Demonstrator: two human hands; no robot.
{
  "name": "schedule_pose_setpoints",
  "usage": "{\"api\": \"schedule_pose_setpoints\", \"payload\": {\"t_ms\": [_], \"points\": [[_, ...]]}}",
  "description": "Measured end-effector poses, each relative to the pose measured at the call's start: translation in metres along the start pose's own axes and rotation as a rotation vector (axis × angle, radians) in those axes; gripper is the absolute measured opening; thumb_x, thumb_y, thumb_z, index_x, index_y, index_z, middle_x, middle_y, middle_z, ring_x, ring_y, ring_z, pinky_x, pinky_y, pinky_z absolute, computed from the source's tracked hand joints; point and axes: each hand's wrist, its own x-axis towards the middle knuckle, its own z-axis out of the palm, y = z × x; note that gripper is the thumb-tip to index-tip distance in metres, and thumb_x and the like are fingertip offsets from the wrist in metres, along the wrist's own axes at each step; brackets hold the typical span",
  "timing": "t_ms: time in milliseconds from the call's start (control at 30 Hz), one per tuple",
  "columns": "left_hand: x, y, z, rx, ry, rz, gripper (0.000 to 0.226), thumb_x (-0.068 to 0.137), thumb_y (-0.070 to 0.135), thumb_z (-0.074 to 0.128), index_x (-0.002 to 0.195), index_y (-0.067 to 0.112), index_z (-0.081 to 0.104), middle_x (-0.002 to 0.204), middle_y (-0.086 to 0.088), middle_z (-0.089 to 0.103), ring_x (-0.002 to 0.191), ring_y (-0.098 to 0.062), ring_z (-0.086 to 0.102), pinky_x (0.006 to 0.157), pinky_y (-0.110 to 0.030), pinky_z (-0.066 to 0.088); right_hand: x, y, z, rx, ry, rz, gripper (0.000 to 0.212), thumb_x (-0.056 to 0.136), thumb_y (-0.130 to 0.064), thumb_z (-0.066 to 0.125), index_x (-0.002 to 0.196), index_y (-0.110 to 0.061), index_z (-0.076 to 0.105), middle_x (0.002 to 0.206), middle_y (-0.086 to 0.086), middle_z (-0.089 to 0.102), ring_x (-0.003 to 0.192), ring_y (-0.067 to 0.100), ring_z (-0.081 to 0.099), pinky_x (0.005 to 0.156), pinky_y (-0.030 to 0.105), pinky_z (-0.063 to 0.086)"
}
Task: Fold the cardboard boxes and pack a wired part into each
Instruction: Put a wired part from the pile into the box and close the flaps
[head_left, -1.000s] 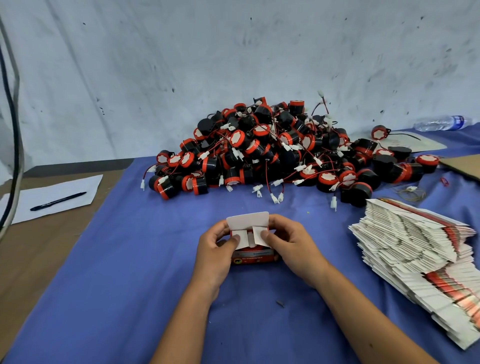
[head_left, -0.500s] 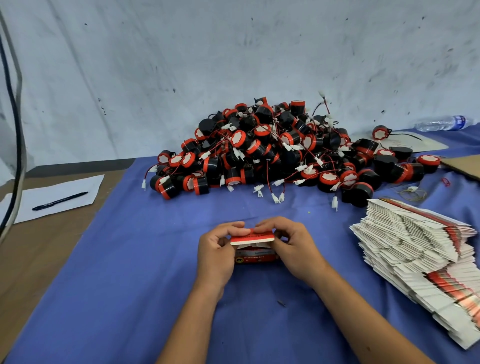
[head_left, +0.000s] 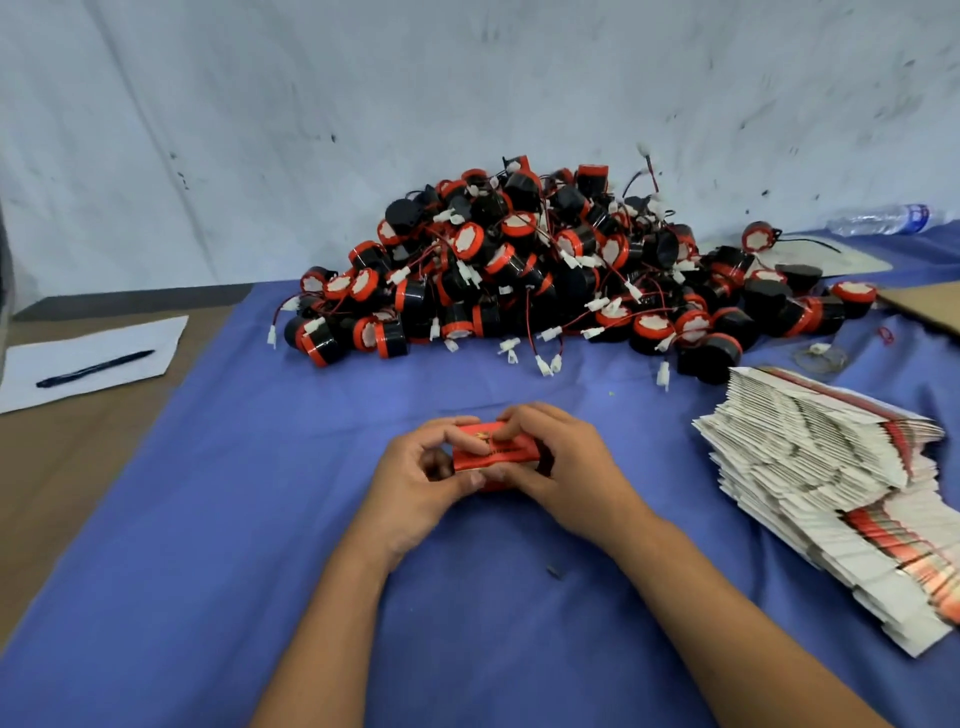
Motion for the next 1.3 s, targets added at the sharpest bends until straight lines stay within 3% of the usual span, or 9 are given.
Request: {"api": "schedule_pose_setpoints", "payload": {"t_ms": [133, 267, 400, 600, 767, 933, 1100, 1200, 1300], "points": [[0.004, 0.000, 0.000, 0.098, 0.013, 0.052, 0.035, 0.078, -0.005, 0.084, 0.094, 0.025, 0.078, 0.124, 0.007, 0.072, 0.065, -0.017, 0.046, 0.070, -0.038, 0.049, 0.000, 0.000, 0.001, -0.146, 0.005, -0.059, 0.024, 0.089, -0.031, 0.077, 0.104, -0.016, 0.067, 0.114, -0.005, 0.068, 0.104, 0.021, 0.061, 0.087, 0.039, 0.051], [0.001, 0.002, 0.001, 0.162, -0.008, 0.069, 0.036, 0.078, 0.007, 0.081, 0.100, 0.034, 0.073, 0.121, 0.016, 0.070, 0.059, -0.010, 0.043, 0.065, -0.025, 0.046, -0.003, 0.002, -0.002, -0.145, -0.043, -0.018, 0.036, 0.085, -0.037, 0.079, 0.118, -0.028, 0.068, 0.135, -0.012, 0.062, 0.123, 0.012, 0.058, 0.099, 0.033, 0.051], [0.001, 0.002, 0.001, 0.148, -0.008, 0.001, 0.060, 0.073, -0.001, 0.083, 0.118, 0.035, 0.065, 0.115, -0.006, 0.071, 0.090, -0.044, 0.064, 0.084, -0.055, 0.059, -0.003, -0.002, -0.001, -0.086, 0.035, 0.014, 0.036, 0.092, -0.047, 0.064, 0.122, -0.029, 0.070, 0.128, -0.015, 0.066, 0.114, 0.011, 0.063, 0.091, 0.037, 0.054], [-0.001, 0.004, 0.002, 0.111, 0.026, 0.002, 0.070, 0.073, 0.004, 0.091, 0.123, 0.043, 0.060, 0.123, 0.009, 0.069, 0.071, -0.028, 0.057, 0.075, -0.049, 0.061, -0.003, -0.011, -0.001, -0.125, -0.057, 0.015, 0.040, 0.104, -0.047, 0.042, 0.141, -0.045, 0.056, 0.123, -0.019, 0.051, 0.120, 0.014, 0.037, 0.108, 0.027, 0.035], [-0.003, 0.010, 0.005, 0.120, 0.002, 0.000, 0.069, 0.067, 0.018, 0.091, 0.123, 0.043, 0.060, 0.124, 0.010, 0.069, 0.070, -0.029, 0.053, 0.075, -0.057, 0.058, -0.003, -0.015, -0.002, -0.111, -0.024, 0.037, 0.046, 0.100, -0.026, 0.049, 0.144, -0.037, 0.056, 0.122, -0.012, 0.050, 0.123, 0.017, 0.034, 0.113, 0.035, 0.033], [-0.004, 0.012, 0.006, 0.117, -0.015, 0.019, 0.067, 0.064, 0.032, 0.090, 0.123, 0.041, 0.061, 0.124, 0.011, 0.069, 0.090, -0.047, 0.064, 0.082, -0.059, 0.059, -0.002, -0.015, -0.002, -0.075, -0.046, 0.035, 0.048, 0.104, -0.009, 0.053, 0.145, -0.034, 0.056, 0.132, -0.007, 0.048, 0.130, 0.015, 0.032, 0.109, 0.010, 0.028], [-0.001, 0.006, 0.004, 0.086, 0.018, -0.011, 0.068, 0.070, 0.002, 0.088, 0.123, 0.035, 0.061, 0.122, 0.012, 0.069, 0.072, -0.026, 0.054, 0.080, -0.056, 0.060, -0.003, -0.010, -0.001, -0.068, -0.162, 0.031, 0.048, 0.105, -0.008, 0.049, 0.147, -0.031, 0.054, 0.141, -0.010, 0.050, 0.132, 0.013, 0.035, 0.115, 0.025, 0.030], [-0.002, 0.008, 0.004, 0.045, 0.049, 0.024, 0.053, 0.072, 0.010, 0.082, 0.116, 0.034, 0.065, 0.120, 0.012, 0.071, 0.069, -0.019, 0.054, 0.075, -0.045, 0.057, -0.003, -0.010, -0.003, 0.004, -0.108, 0.036, 0.046, 0.102, -0.006, 0.054, 0.141, -0.029, 0.060, 0.140, -0.013, 0.055, 0.133, 0.008, 0.045, 0.113, 0.029, 0.038], [-0.002, 0.008, 0.005, 0.035, 0.133, 0.049, 0.030, 0.078, 0.010, 0.085, 0.099, 0.029, 0.075, 0.125, 0.011, 0.072, 0.073, -0.023, 0.060, 0.082, -0.046, 0.059, -0.004, -0.010, -0.006, 0.115, 0.019, 0.063, 0.029, 0.094, -0.003, 0.064, 0.115, -0.022, 0.068, 0.128, -0.014, 0.067, 0.120, 0.006, 0.062, 0.098, 0.037, 0.054]]}}
